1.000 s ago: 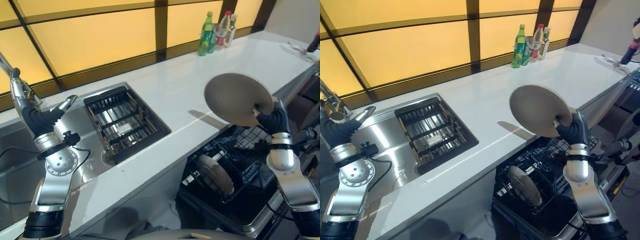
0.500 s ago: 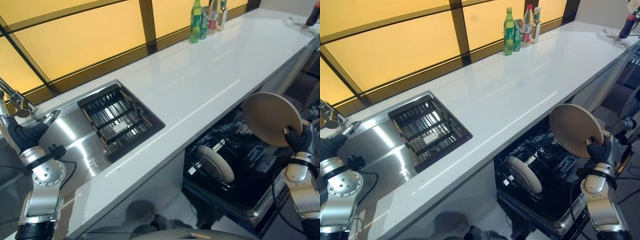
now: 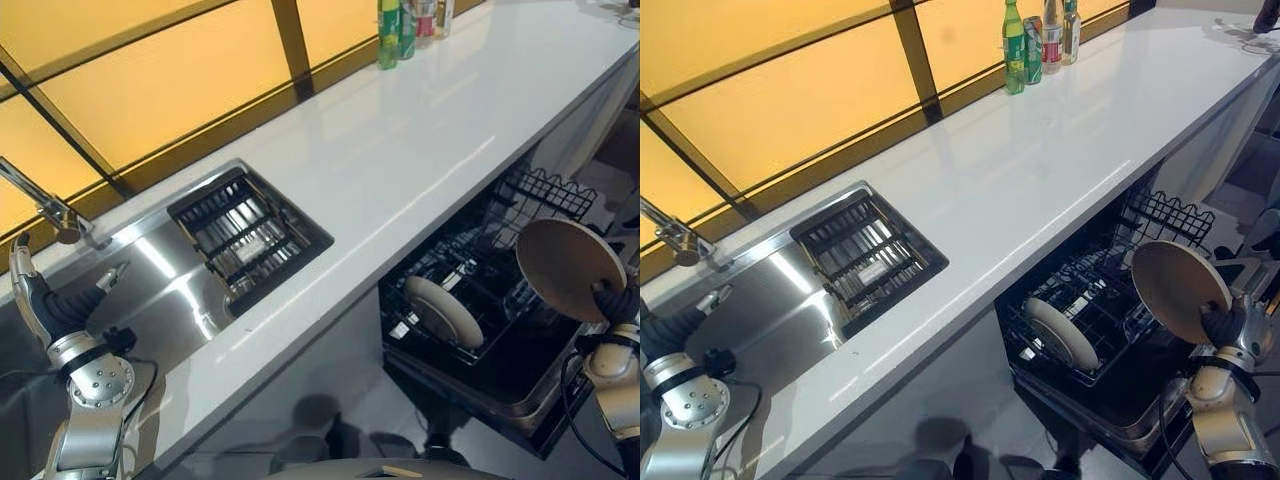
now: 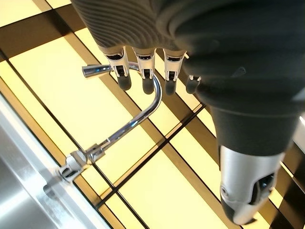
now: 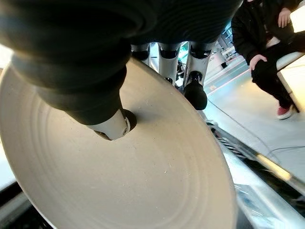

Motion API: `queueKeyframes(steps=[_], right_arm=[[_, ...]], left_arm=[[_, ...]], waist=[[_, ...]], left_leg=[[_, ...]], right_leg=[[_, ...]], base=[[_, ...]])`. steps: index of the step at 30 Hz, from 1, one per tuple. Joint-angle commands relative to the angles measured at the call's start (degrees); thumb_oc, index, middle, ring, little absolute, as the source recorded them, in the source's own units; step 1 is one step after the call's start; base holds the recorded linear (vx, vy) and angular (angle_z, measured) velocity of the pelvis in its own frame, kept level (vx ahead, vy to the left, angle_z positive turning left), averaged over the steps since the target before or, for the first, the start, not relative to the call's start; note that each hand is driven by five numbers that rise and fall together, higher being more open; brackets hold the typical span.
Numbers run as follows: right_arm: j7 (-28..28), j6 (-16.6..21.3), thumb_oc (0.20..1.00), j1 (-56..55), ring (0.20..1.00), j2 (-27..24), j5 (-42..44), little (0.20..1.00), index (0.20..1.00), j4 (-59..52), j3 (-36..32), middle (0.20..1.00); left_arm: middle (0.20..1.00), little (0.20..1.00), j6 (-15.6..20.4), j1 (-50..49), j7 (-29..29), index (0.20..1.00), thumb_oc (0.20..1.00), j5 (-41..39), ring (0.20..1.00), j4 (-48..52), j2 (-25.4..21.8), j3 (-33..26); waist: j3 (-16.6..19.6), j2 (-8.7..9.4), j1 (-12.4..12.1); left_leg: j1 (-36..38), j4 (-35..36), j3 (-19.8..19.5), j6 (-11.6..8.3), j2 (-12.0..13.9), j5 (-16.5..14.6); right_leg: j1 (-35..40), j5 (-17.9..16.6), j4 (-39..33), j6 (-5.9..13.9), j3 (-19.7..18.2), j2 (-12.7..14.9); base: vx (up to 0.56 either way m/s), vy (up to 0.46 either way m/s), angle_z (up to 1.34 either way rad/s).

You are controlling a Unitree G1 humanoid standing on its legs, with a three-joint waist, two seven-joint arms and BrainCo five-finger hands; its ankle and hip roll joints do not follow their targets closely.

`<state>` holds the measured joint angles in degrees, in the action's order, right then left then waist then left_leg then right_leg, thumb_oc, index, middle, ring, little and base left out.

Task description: Pick up plates and place into dishwasher.

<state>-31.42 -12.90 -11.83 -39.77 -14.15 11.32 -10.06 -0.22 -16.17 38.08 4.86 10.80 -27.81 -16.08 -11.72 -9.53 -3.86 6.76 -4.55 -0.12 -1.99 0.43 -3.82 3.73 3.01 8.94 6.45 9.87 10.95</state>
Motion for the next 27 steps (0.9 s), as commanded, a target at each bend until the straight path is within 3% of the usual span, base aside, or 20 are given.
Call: queueKeyframes(steps=[1,3,5,7,9,10,12,14,15,19,27], right_arm=[[-0.6,3.9,0.2,1.2,0.2,-0.1,-1.9,0.2,0.2,-0.8,-1.0,0.2],[-1.3,3.6,0.2,-0.1,0.2,1.8,-0.5,0.2,0.2,-2.0,-0.1,0.2],[-1.5,4.4,0.2,-0.9,0.2,3.1,0.4,0.2,0.2,-2.3,0.6,0.2],[-2.1,4.9,0.2,-0.3,0.2,3.4,1.0,0.2,0.2,-1.2,1.5,0.2],[-3.0,5.4,0.2,1.9,0.2,2.6,1.7,0.2,0.2,0.9,2.7,0.2],[-3.7,5.6,0.2,3.9,0.2,2.0,2.1,0.2,0.2,2.2,3.8,0.2],[-5.7,4.4,0.2,10.9,0.2,1.0,3.2,0.2,0.2,5.1,7.4,0.2],[-6.8,4.3,0.2,14.4,0.2,1.2,3.1,0.2,0.2,6.2,9.6,0.2],[-8.0,4.5,0.2,16.6,0.2,0.8,3.9,0.2,0.2,7.0,10.6,0.2],[-13.3,3.5,0.2,22.8,0.2,-2.9,8.9,0.2,0.2,7.6,12.9,0.2],[-16.4,2.4,0.2,30.5,0.2,-9.1,7.8,0.2,0.2,9.3,15.8,0.2]], left_arm=[[1.0,1.0,3.3,-2.5,-3.5,1.0,1.0,0.9,1.0,4.3,-5.9,-4.7],[1.0,1.0,4.3,-3.1,-5.1,1.0,1.0,-0.3,1.0,4.0,-8.8,-7.0],[1.0,1.0,4.9,-3.0,-5.8,1.0,1.0,-1.3,1.0,2.7,-11.1,-8.5],[1.0,1.0,5.3,-1.8,-5.4,1.0,1.0,-1.5,1.0,0.9,-12.3,-8.2],[1.0,1.0,4.4,0.7,-2.8,1.0,1.0,-1.3,1.0,-0.2,-12.6,-5.2],[1.0,1.0,3.8,1.7,-1.4,1.0,1.0,-1.2,1.0,-0.4,-13.2,-4.1],[1.0,1.0,2.9,4.7,2.1,1.0,1.0,-1.9,1.0,-1.3,-15.1,-1.6],[1.0,1.0,1.9,6.4,3.9,1.0,1.0,-2.1,1.0,-1.9,-16.3,-0.8],[1.0,1.0,2.0,7.6,4.8,1.0,1.0,-1.6,1.0,-2.1,-16.5,-0.4],[1.0,1.0,1.3,13.0,8.2,1.0,1.0,-3.4,1.0,-3.5,-19.0,3.2],[1.0,1.0,1.5,17.5,13.5,1.0,1.0,-4.5,1.0,-2.5,-19.0,6.8]], waist=[[3.6,4.0,-0.8],[2.5,5.46,-0.7],[1.3,6.75,-0.3],[0.7,7.95,-0.4],[-0.4,8.62,-0.3],[-1.1,8.5,-0.1],[-4.3,8.39,0.4],[-7.2,8.4,0.5],[-8.9,8.94,-0.3],[-13.8,8.95,-2.0],[-18.1,6.35,-2.3]], left_leg=[[-3.3,-4.7,-1.2,0.17,-1.7,0.5],[-2.4,-4.8,-2.1,1.76,-2.4,-0.1],[-2.9,-6.8,-2.0,2.81,-2.9,-0.8],[-4.5,-9.1,-2.1,3.12,-3.7,-1.3],[-8.2,-12.8,-2.8,2.24,-5.0,-2.0],[-9.3,-14.0,-2.7,2.31,-5.2,-2.4],[-11.1,-16.0,-2.7,3.36,-5.1,-4.0],[-13.1,-19.1,-2.9,4.09,-4.1,-5.4],[-17.1,-23.0,-2.8,4.24,-3.3,-6.1],[-26.6,-30.8,-4.9,2.54,-2.0,-7.8],[-31.3,-23.4,-7.8,0.51,-0.8,-1.8]], right_leg=[[1.6,5.8,8.2,-2.78,0.4,-3.3],[-4.1,4.8,22.5,-0.08,0.3,-2.3],[-9.1,4.0,31.4,1.41,-1.2,-2.0],[-9.3,3.1,27.4,1.16,-2.0,-1.0],[-5.8,1.1,9.7,0.3,-4.9,-0.4],[-5.5,-1.4,5.9,1.06,-6.6,-0.4],[-9.7,-8.4,3.0,3.7,-11.4,0.4],[-15.6,-11.0,6.2,4.36,-13.3,0.4],[-15.5,-8.8,6.1,3.95,-12.9,0.3],[-16.0,-7.8,4.2,1.84,-8.8,-1.7],[-21.9,-4.8,3.6,-2.44,-3.9,-4.1]], base=[[0.09,0.089,0.11],[0.02,0.04,0.22],[-0.01,-0.022,0.22],[0.04,-0.113,0.16],[0.06,-0.188,0.07],[-0.03,-0.2,0.24],[-0.08,-0.248,0.32],[-0.09,-0.301,-0.09],[-0.13,-0.372,0.01],[-0.2,-0.417,0.33],[-0.07,-0.102,0.15]])
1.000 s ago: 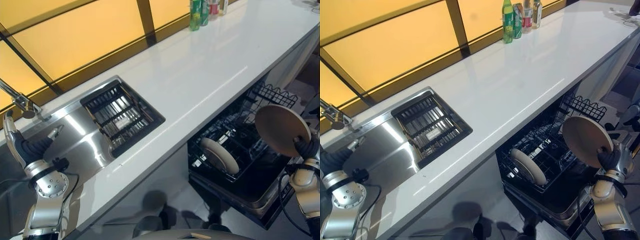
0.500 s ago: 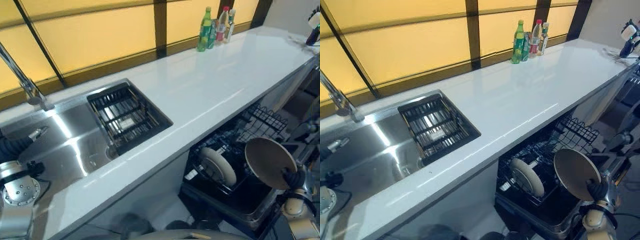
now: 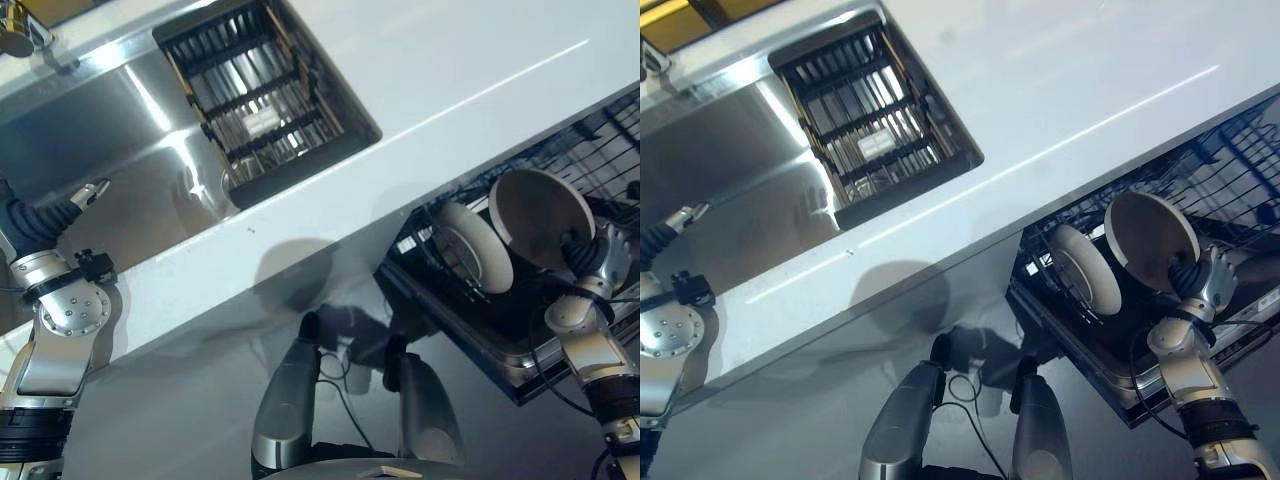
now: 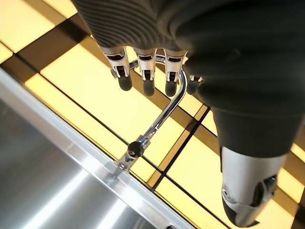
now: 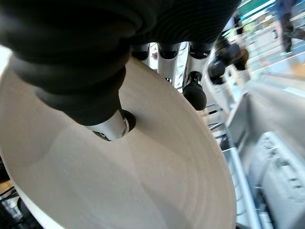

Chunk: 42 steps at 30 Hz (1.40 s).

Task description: Pick up plates and place into dishwasher.

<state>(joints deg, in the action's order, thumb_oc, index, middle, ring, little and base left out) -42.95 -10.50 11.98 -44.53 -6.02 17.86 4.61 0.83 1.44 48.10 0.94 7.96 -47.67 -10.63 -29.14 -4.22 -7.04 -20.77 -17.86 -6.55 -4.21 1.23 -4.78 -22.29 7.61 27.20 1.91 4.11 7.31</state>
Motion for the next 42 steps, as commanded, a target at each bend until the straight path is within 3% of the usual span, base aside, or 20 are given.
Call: queueKeyframes(steps=[1,7,13,23,24,25,35,42], right_arm=[[-5.5,0.3,0.2,7.2,0.2,-4.7,-0.3,0.2,0.2,3.4,1.4,0.2],[-12.1,1.3,0.2,10.5,0.2,-8.4,-1.0,0.2,0.2,7.0,0.5,0.2],[-3.5,-0.2,0.2,15.6,0.2,-11.1,0.6,0.2,0.2,10.8,2.5,0.2],[1.4,-1.7,0.2,15.7,0.2,-9.8,-0.3,0.2,0.2,12.7,3.0,0.2],[2.0,-1.8,0.52,15.8,0.52,-9.9,0.0,0.52,0.52,12.9,2.9,0.52],[2.4,-1.9,1.0,15.7,1.0,-9.8,0.0,1.0,1.0,13.0,2.7,1.0],[2.8,-2.5,1.0,13.0,1.0,-8.1,1.6,1.0,1.0,10.7,0.4,1.0],[0.1,-0.2,1.0,6.5,1.0,-3.8,5.0,1.0,1.0,2.2,-5.6,1.0]], left_arm=[[1.0,1.0,0.3,0.1,3.7,1.0,1.0,-0.3,1.0,0.5,1.1,1.6],[1.0,1.0,-1.1,1.7,5.6,1.0,1.0,0.3,1.0,1.2,1.7,3.1],[1.0,1.0,-2.1,4.2,6.5,1.0,1.0,0.1,1.0,1.7,2.7,5.2],[1.0,1.0,-2.9,4.8,7.1,1.0,1.0,-0.1,1.0,1.7,4.5,5.8],[1.0,1.0,-3.1,4.7,7.0,1.0,1.0,-0.3,1.0,1.8,4.4,5.8],[1.0,1.0,-3.1,4.6,6.9,1.0,1.0,-0.3,1.0,1.9,4.4,5.8],[1.0,1.0,-4.1,4.3,5.0,1.0,1.0,0.1,1.0,1.3,4.3,5.1],[1.0,1.0,-3.1,1.4,2.9,1.0,1.0,0.5,1.0,0.8,4.5,2.6]], waist=[[-0.6,0.86,0.9],[-0.7,-1.06,1.4],[-0.7,-3.2,2.0],[-0.7,-5.31,3.5],[-0.7,-5.38,3.7],[-0.7,-5.39,3.7],[-0.4,-3.98,4.1],[2.2,-2.0,4.4]], left_leg=[[-4.2,-9.8,-1.7,2.54,-1.6,-0.3],[-6.6,-8.3,-2.9,1.26,-0.6,4.5],[-8.4,-6.0,-1.9,0.69,-0.2,6.5],[-7.0,-4.2,-0.2,0.54,0.1,7.0],[-6.8,-4.2,0.0,0.58,0.1,6.8],[-6.5,-4.2,0.0,0.55,0.1,6.6],[-3.1,-4.3,0.6,1.05,0.1,4.3],[0.4,-3.6,1.0,1.51,0.5,1.8]], right_leg=[[3.7,-9.2,-14.6,1.82,2.2,-0.5],[1.1,-7.3,-13.1,0.14,3.8,-1.1],[-2.9,-6.6,-11.9,-0.18,3.2,-0.5],[-4.3,-5.8,-9.9,-0.66,1.8,0.2],[-4.2,-5.7,-9.7,-0.63,1.7,0.3],[-4.0,-5.7,-9.6,-0.63,1.6,0.4],[-0.7,-5.8,-9.6,-0.45,1.4,0.9],[3.3,-6.0,-10.8,-0.15,1.6,0.9]], base=[[0.01,-0.108,0.13],[0.04,-0.052,0.08],[0.0,0.023,0.05],[0.01,0.067,-0.02],[0.02,0.039,-0.04],[0.02,0.034,-0.06],[0.01,0.007,-0.03],[0.0,-0.001,0.0]])
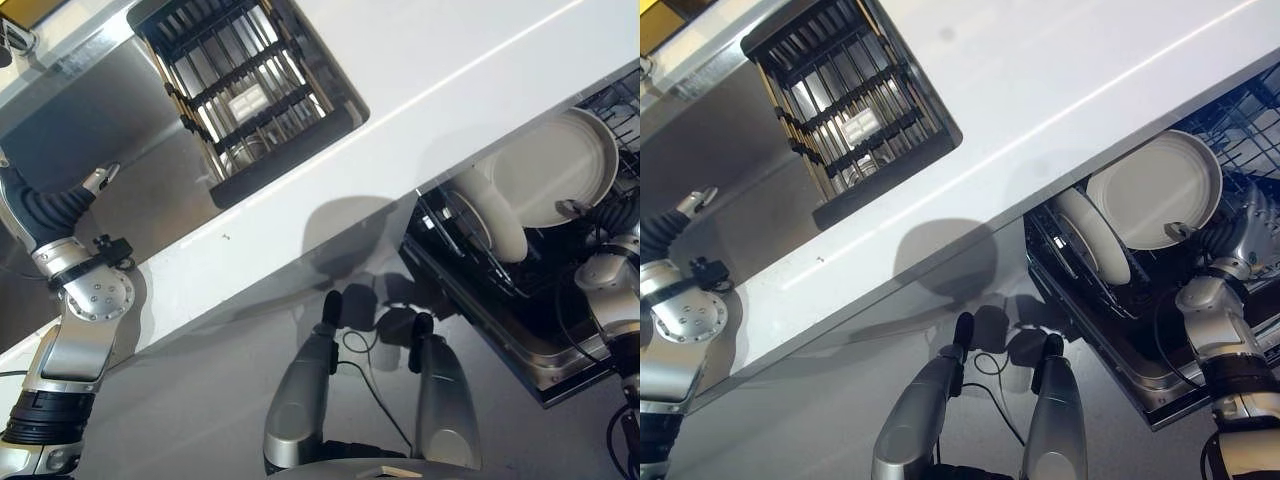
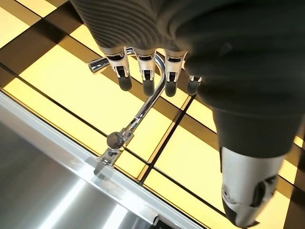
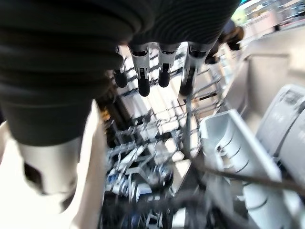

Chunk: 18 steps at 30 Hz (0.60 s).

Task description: Pick up plates and place into dishwasher.

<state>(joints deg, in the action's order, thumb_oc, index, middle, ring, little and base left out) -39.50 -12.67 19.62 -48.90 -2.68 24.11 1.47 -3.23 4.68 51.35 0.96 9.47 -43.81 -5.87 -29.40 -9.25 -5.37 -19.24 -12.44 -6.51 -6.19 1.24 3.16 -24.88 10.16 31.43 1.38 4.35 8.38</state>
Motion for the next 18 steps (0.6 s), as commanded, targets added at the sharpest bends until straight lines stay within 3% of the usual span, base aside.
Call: queueKeyframes(steps=[1,10,18], right_arm=[[-3.6,2.5,1.0,-2.0,1.0,1.0,2.1,1.0,1.0,-4.7,-3.0,1.0],[-1.3,5.3,1.0,-9.4,1.0,8.3,4.7,1.0,1.0,-14.6,-8.2,1.0],[-3.0,11.4,1.0,-6.8,1.0,11.6,16.4,1.0,1.0,-12.8,-7.1,1.0]], left_arm=[[1.0,1.0,1.1,-2.1,-0.3,1.0,1.0,0.5,1.0,-0.7,0.6,-2.2],[1.0,1.0,2.8,-7.4,-3.5,1.0,1.0,3.1,1.0,-1.6,4.4,-4.8],[1.0,1.0,4.0,-7.3,-3.2,1.0,1.0,4.1,1.0,-3.3,7.3,-0.4]], waist=[[2.6,3.18,2.7],[6.2,4.22,3.7],[5.7,1.69,4.4]], left_leg=[[-0.8,-8.9,1.0,3.51,0.5,-6.2],[3.3,-11.6,2.3,3.6,0.3,-8.5],[3.4,-14.2,3.9,3.92,-1.3,-9.9]], right_leg=[[6.2,-8.6,-15.2,0.41,1.4,-0.1],[12.4,-9.9,-18.9,0.83,0.4,0.4],[13.0,-11.3,-19.4,1.61,-2.0,2.5]], base=[[0.0,0.0,0.0],[0.02,0.031,-0.06],[-0.04,0.126,-0.15]])
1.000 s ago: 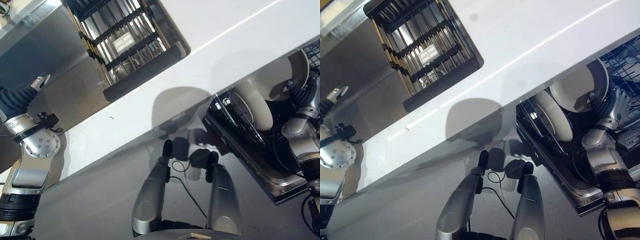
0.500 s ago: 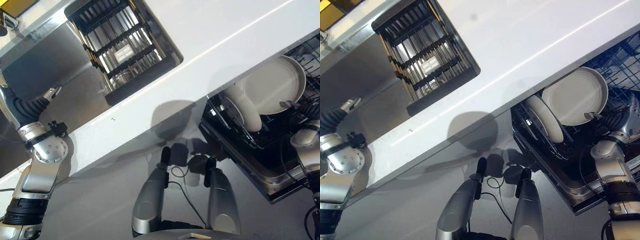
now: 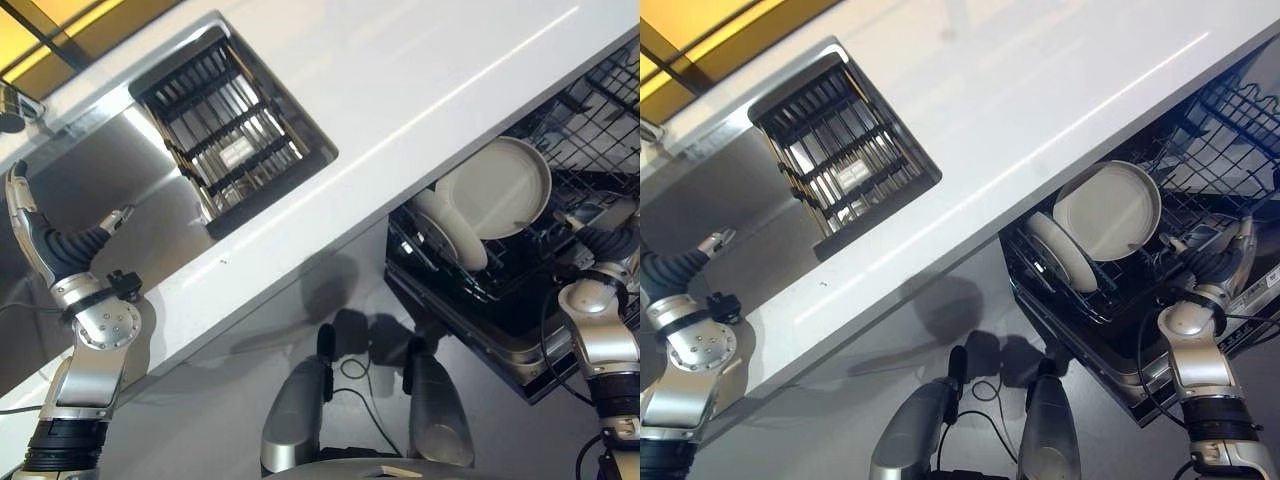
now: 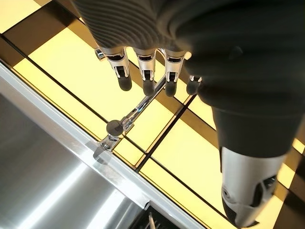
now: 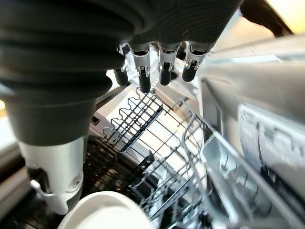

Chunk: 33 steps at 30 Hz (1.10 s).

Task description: Pick up plates and place into dishwasher.

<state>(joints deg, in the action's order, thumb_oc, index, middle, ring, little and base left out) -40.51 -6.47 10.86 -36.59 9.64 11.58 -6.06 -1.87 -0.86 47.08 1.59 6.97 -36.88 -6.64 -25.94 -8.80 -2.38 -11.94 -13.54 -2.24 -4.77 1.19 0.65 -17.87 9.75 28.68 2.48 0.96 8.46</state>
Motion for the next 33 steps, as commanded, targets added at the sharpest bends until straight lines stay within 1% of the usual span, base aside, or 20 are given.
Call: queueKeyframes(steps=[1,3,5,7,9,11,14,18,20,21,23,25,27,30,33], right_arm=[[-2.4,5.9,1.0,2.4,1.0,-0.5,5.4,1.0,1.0,0.3,0.2,1.0],[-3.5,6.8,1.0,3.2,1.0,-0.3,7.3,1.0,1.0,1.3,-0.3,1.0],[-5.5,6.6,1.0,4.1,1.0,0.0,8.4,1.0,1.0,2.0,-0.5,1.0],[-8.4,6.9,1.0,4.8,1.0,0.8,9.8,1.0,1.0,2.9,-0.5,1.0],[-8.6,6.6,1.0,5.2,1.0,1.4,10.0,1.0,1.0,3.0,-0.3,1.0],[-5.9,6.3,1.0,5.8,1.0,1.7,10.8,1.0,1.0,3.2,0.8,1.0],[0.6,6.3,1.0,7.7,1.0,1.8,14.2,1.0,1.0,4.9,2.4,1.0],[6.9,9.4,1.0,10.5,1.0,1.9,17.0,1.0,1.0,6.8,5.0,1.0],[10.2,11.5,1.0,11.3,1.0,2.2,21.2,1.0,1.0,7.1,5.9,1.0],[11.1,12.4,1.0,11.7,1.0,2.7,23.8,1.0,1.0,7.3,6.1,1.0],[11.9,14.3,1.0,12.7,1.0,3.9,24.2,1.0,1.0,9.0,6.7,1.0],[12.2,15.6,1.0,13.8,1.0,5.0,26.7,1.0,1.0,9.8,7.6,1.0],[13.2,16.5,1.0,14.7,1.0,6.1,29.4,1.0,1.0,10.5,8.0,1.0],[14.8,17.6,1.0,16.0,1.0,7.6,30.8,1.0,1.0,10.5,9.3,1.0],[16.1,18.3,1.0,17.4,1.0,8.9,31.3,1.0,1.0,10.3,10.2,1.0]], left_arm=[[1.0,1.0,2.7,-1.5,1.5,1.0,1.0,3.4,1.0,-1.0,0.5,0.8],[1.0,1.0,2.7,-0.9,2.3,1.0,1.0,3.1,1.0,-1.3,0.8,1.7],[1.0,1.0,2.1,-0.1,2.8,1.0,1.0,2.7,1.0,-1.5,0.8,2.3],[1.0,1.0,1.9,0.3,3.2,1.0,1.0,2.6,1.0,-1.7,1.0,3.1],[1.0,1.0,2.1,0.5,3.7,1.0,1.0,2.4,1.0,-1.9,1.1,3.7],[1.0,1.0,2.2,0.7,4.4,1.0,1.0,2.2,1.0,-1.8,1.2,4.3],[1.0,1.0,2.4,1.1,4.3,1.0,1.0,2.2,1.0,-1.6,1.6,4.7],[1.0,1.0,0.9,2.9,3.8,1.0,1.0,2.2,1.0,-1.4,1.1,5.7],[1.0,1.0,0.3,3.6,4.3,1.0,1.0,2.4,1.0,-1.2,0.8,6.0],[1.0,1.0,0.0,4.2,4.5,1.0,1.0,2.6,1.0,-1.3,0.6,6.2],[1.0,1.0,-0.5,5.5,5.1,1.0,1.0,2.7,1.0,-1.8,0.0,6.5],[1.0,1.0,-1.2,6.6,5.7,1.0,1.0,2.9,1.0,-1.8,-0.4,7.2],[1.0,1.0,-1.9,7.6,6.3,1.0,1.0,3.0,1.0,-1.8,-0.7,7.9],[1.0,1.0,-2.6,8.5,7.1,1.0,1.0,3.1,1.0,-1.7,-0.7,9.0],[1.0,1.0,-3.1,8.8,7.3,1.0,1.0,4.2,1.0,-1.2,-0.1,9.8]], waist=[[2.0,0.78,1.5],[1.5,-0.01,1.8],[0.9,-0.55,2.1],[0.0,-1.1,2.4],[-0.4,-1.63,2.6],[-0.9,-2.25,2.6],[-1.7,-3.0,2.5],[-3.3,-3.05,2.4],[-3.8,-2.83,2.3],[-3.8,-2.62,2.2],[-3.8,-2.5,2.1],[-3.8,-2.56,1.9],[-3.8,-2.73,1.7],[-3.8,-3.1,1.6],[-3.8,-3.69,1.4]], left_leg=[[-3.8,-12.7,-0.2,2.59,-1.5,-7.6],[-4.1,-12.8,0.3,2.67,-2.0,-7.8],[-4.9,-13.7,0.8,2.8,-2.2,-8.2],[-6.0,-15.3,1.2,3.03,-2.5,-8.8],[-6.8,-16.2,1.3,3.06,-2.8,-8.9],[-7.1,-16.5,1.4,3.16,-3.3,-8.9],[-7.7,-17.1,1.5,3.34,-4.2,-9.1],[-10.0,-19.3,1.6,3.6,-4.8,-9.7],[-11.3,-20.2,1.7,3.83,-5.1,-10.0],[-12.2,-20.7,1.7,3.97,-5.2,-10.2],[-14.8,-22.3,1.7,4.41,-5.4,-10.8],[-17.4,-23.8,1.9,4.9,-5.8,-11.5],[-19.7,-25.4,2.0,5.34,-6.3,-12.1],[-22.1,-27.1,2.3,5.96,-6.8,-12.8],[-22.7,-27.6,2.6,6.28,-7.4,-13.2]], right_leg=[[5.8,-11.1,-16.9,0.74,1.1,2.7],[5.0,-11.3,-16.7,1.02,0.6,3.2],[4.1,-11.4,-16.1,1.17,0.3,3.6],[2.9,-11.5,-15.0,1.28,-0.2,3.9],[2.3,-11.6,-14.6,1.29,-0.7,3.9],[2.0,-11.8,-14.5,1.34,-1.1,4.2],[1.0,-11.8,-13.8,1.45,-1.5,4.7],[-1.4,-11.8,-11.9,1.56,-1.7,4.9],[-2.6,-11.8,-11.2,1.59,-1.7,4.9],[-3.5,-11.7,-10.7,1.56,-1.6,4.8],[-6.3,-11.3,-8.7,1.59,-1.7,4.7],[-9.2,-11.0,-6.8,1.61,-1.8,4.5],[-12.1,-10.5,-4.6,1.61,-1.9,4.5],[-15.4,-10.1,-2.0,1.44,-2.3,4.3],[-16.7,-9.7,-0.7,1.27,-2.9,4.0]], base=[[-0.08,0.155,-0.2],[-0.09,0.138,-0.2],[-0.08,0.095,-0.14],[-0.08,0.078,0.01],[-0.05,0.087,0.04],[-0.03,0.112,-0.05],[-0.03,0.097,-0.05],[-0.05,0.036,-0.02],[-0.06,-0.001,0.05],[-0.06,-0.012,0.06],[-0.08,-0.012,0.02],[-0.09,-0.007,0.04],[-0.08,0.022,0.02],[-0.05,0.047,-0.06],[-0.01,0.085,-0.17]])
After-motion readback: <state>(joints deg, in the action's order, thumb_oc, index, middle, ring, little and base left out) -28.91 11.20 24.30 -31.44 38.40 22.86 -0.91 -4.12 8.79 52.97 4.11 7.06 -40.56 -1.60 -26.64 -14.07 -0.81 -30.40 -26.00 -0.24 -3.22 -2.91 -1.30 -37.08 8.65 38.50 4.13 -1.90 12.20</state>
